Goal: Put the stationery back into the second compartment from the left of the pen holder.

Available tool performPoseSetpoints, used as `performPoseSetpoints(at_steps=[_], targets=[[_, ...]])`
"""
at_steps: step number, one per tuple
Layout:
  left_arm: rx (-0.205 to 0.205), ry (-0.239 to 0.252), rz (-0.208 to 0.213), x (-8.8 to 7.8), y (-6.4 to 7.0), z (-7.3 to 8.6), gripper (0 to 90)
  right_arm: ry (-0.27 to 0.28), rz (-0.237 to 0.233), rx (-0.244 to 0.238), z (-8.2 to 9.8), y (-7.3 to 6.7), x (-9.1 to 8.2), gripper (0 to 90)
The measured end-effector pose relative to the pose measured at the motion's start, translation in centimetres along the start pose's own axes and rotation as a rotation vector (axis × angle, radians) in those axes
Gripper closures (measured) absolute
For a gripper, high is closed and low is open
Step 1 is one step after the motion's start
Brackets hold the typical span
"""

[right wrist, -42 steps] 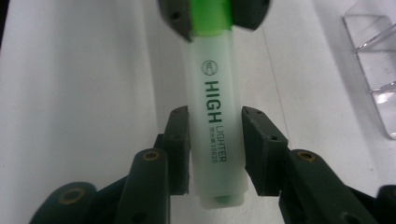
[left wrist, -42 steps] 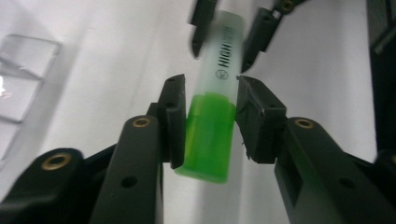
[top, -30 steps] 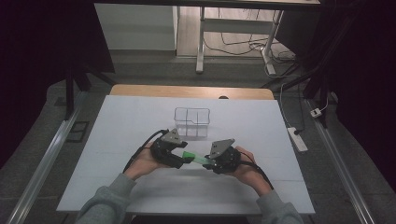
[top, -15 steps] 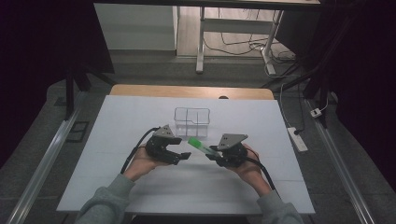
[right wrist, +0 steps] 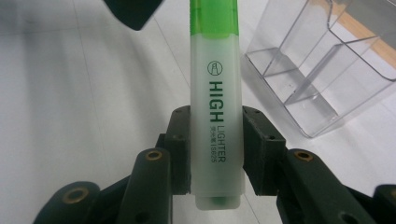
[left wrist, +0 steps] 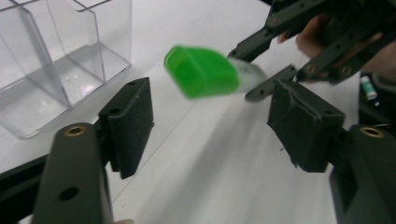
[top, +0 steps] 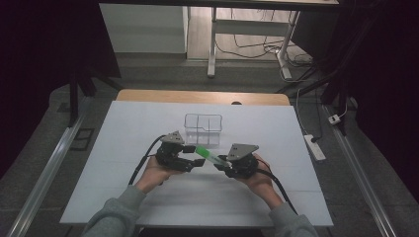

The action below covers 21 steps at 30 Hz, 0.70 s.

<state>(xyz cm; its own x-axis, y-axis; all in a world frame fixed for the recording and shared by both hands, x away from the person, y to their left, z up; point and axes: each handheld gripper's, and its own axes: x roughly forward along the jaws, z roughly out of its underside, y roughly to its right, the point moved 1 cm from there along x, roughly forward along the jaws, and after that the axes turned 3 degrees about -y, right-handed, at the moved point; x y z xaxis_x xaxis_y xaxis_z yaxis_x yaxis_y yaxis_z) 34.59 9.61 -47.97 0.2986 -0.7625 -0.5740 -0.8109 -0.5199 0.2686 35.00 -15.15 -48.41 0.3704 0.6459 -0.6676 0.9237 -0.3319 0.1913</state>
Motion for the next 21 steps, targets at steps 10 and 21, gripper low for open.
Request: performPoseSetpoints(at_steps=[10,21], targets=[[-0.050,-0.011,-0.008,0.8,-0.2,0.0,49.8,-0.007,0.016,-0.038,0.0,-0.8,0.8,65.5],[-0.057,-0.008,0.087,0.9,-0.2,0.0,67.5,-0.029,0.019,-0.049,0.2,-0.9,1.2,65.5]])
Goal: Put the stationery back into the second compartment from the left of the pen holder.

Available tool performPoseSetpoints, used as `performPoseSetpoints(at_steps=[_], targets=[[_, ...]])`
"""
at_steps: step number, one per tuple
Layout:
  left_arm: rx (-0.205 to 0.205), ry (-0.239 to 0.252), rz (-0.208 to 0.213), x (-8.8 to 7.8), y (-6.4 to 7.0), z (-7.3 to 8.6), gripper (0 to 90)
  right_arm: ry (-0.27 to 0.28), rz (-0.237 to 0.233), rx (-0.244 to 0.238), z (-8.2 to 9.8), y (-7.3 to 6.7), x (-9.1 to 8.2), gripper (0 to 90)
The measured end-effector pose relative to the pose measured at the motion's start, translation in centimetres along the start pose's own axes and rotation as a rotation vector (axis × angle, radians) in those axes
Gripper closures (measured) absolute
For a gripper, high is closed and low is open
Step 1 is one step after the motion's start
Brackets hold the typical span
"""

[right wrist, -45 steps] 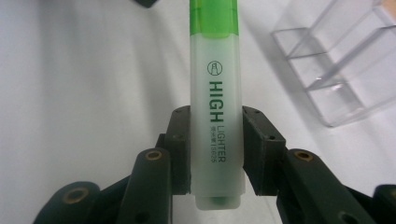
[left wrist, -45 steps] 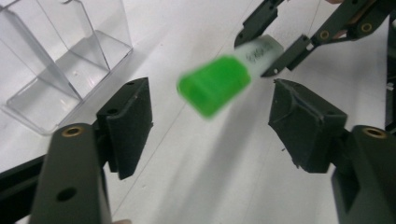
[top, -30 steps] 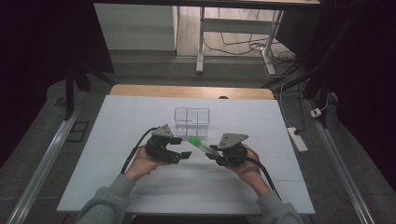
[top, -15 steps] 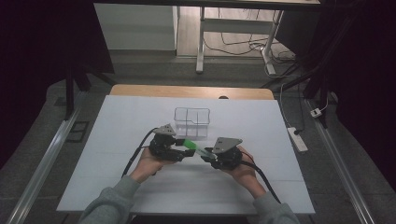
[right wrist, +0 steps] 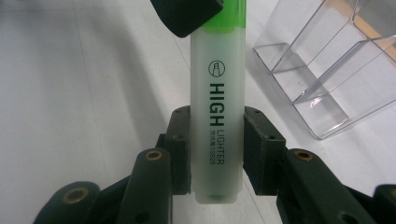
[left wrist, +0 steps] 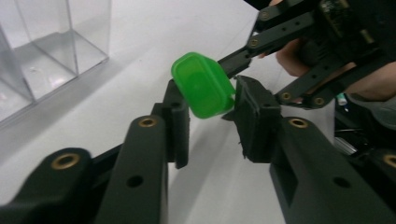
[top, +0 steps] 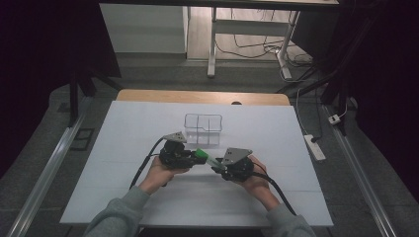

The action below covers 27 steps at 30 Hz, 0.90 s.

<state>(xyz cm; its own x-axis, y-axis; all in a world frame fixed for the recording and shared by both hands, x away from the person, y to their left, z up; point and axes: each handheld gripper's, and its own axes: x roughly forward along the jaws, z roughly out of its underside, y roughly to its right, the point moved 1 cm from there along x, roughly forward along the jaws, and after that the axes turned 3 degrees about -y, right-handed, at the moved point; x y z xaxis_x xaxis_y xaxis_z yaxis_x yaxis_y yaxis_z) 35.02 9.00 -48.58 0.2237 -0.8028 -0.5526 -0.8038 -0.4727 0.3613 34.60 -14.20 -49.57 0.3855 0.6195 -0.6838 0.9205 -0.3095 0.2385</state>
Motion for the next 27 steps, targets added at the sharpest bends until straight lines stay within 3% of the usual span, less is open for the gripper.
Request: performPoseSetpoints(at_steps=[7,11,21,27], targets=[[0.033,0.009,0.012,-0.03,0.47,-0.03,73.9,-0.005,-0.010,0.010,0.04,0.02,0.09,64.6],[0.048,0.007,0.009,-0.02,0.59,-0.02,74.2,-0.006,-0.029,0.047,0.15,0.38,-0.06,63.6],[0.069,0.010,0.004,-0.11,0.73,0.00,74.5,0.000,-0.023,0.037,0.07,0.28,-0.11,63.4],[0.082,0.006,-0.010,-0.14,0.75,0.03,74.6,0.024,-0.037,0.065,0.09,0.62,-0.36,55.0]])
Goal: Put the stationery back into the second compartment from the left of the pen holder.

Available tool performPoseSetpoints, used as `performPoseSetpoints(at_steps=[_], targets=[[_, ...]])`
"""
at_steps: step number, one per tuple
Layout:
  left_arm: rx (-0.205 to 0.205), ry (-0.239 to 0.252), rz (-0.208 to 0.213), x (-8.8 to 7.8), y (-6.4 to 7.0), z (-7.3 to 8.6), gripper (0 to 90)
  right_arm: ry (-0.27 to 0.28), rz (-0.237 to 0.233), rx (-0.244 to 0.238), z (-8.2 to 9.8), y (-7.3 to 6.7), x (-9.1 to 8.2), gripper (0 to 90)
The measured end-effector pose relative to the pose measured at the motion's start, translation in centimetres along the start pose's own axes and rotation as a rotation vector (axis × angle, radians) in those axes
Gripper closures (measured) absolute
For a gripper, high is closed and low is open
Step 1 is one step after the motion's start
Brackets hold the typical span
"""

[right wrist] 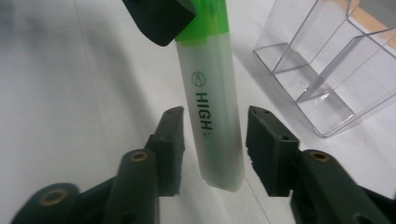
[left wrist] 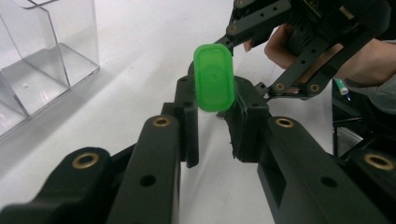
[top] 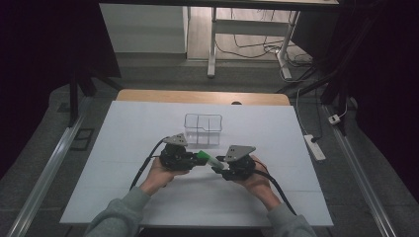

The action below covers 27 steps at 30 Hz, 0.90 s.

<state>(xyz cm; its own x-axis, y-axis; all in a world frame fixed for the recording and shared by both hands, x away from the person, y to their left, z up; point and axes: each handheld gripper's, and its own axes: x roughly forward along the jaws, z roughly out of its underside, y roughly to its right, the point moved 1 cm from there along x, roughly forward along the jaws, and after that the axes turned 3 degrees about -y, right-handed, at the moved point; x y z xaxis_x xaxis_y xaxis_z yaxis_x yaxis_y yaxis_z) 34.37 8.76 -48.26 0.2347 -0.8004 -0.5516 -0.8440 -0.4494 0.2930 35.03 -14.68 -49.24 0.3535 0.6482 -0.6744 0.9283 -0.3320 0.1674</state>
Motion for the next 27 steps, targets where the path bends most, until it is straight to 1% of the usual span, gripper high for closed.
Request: performPoseSetpoints(at_steps=[2,4,5,7,9,11,15,20,27], targets=[[0.003,0.004,-0.009,-0.2,0.0,0.0,74.6,0.004,0.003,0.016,0.0,0.1,-0.1,50.2],[0.002,0.009,-0.017,-0.4,-0.2,0.0,74.6,0.014,-0.007,0.040,0.1,0.3,-0.3,48.4],[0.001,0.012,-0.020,-0.6,-0.3,0.0,74.6,0.016,-0.003,0.047,0.1,0.4,-0.4,47.3],[0.001,0.014,-0.032,-0.9,-0.5,0.0,74.6,0.032,-0.010,0.070,0.2,0.6,-0.5,46.4],[-0.001,0.017,-0.037,-1.1,-0.7,0.1,74.6,0.035,-0.004,0.093,0.3,0.8,-0.7,45.4],[0.001,0.021,-0.049,-1.4,-0.9,0.1,74.6,0.042,-0.008,0.112,0.5,1.0,-0.8,44.7],[0.000,0.032,-0.066,-1.9,-1.0,0.2,74.6,0.045,0.003,0.132,0.9,1.3,-1.3,43.5],[-0.006,0.050,-0.075,-2.7,-1.3,0.2,74.6,0.048,0.022,0.165,1.9,1.6,-2.3,42.9],[-0.005,0.073,-0.083,-3.8,-1.5,0.2,74.6,0.047,0.061,0.223,4.0,2.2,-4.0,42.1]])
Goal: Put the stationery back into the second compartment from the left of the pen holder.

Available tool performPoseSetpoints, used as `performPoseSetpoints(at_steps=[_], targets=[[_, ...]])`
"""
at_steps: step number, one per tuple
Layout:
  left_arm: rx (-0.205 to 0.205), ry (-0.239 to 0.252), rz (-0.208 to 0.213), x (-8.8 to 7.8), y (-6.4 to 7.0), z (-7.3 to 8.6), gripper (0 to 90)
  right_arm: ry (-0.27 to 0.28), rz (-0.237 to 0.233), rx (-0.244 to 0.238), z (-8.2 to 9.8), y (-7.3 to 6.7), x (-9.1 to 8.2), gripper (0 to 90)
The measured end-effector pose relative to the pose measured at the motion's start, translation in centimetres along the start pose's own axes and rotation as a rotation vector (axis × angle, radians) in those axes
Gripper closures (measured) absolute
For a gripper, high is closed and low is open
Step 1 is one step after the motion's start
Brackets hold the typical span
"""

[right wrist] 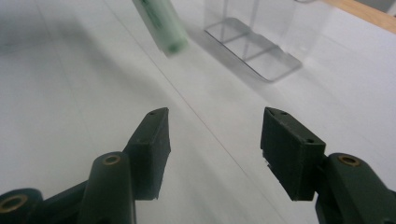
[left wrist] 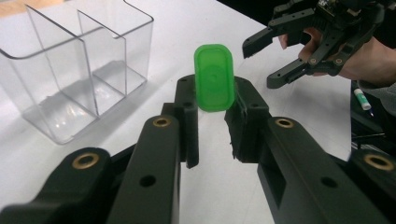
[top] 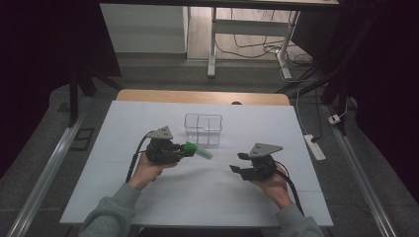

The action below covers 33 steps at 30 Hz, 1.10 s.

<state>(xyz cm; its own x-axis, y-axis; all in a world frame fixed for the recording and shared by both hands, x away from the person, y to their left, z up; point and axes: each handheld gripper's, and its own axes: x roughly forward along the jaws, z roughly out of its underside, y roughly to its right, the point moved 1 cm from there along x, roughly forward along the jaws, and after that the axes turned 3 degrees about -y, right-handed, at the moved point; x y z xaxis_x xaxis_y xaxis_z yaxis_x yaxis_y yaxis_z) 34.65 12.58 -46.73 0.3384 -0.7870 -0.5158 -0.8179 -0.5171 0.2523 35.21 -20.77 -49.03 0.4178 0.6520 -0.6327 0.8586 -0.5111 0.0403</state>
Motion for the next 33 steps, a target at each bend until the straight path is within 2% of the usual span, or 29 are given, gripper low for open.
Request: performPoseSetpoints(at_steps=[7,14,26,33], targets=[[0.000,0.027,-0.005,-1.2,-0.2,-0.3,74.6,-0.008,0.054,0.039,1.7,0.9,-1.8,41.3],[0.000,0.049,-0.018,-2.2,-0.2,-0.5,74.6,-0.018,0.084,0.086,3.4,1.6,-2.9,40.4],[-0.007,0.070,-0.029,-3.0,-0.2,-1.3,74.5,-0.036,0.131,0.108,5.3,2.4,-4.5,39.3],[-0.010,0.095,-0.051,-4.2,-0.5,-2.7,74.6,-0.045,0.136,0.112,5.8,2.5,-4.8,39.0]])
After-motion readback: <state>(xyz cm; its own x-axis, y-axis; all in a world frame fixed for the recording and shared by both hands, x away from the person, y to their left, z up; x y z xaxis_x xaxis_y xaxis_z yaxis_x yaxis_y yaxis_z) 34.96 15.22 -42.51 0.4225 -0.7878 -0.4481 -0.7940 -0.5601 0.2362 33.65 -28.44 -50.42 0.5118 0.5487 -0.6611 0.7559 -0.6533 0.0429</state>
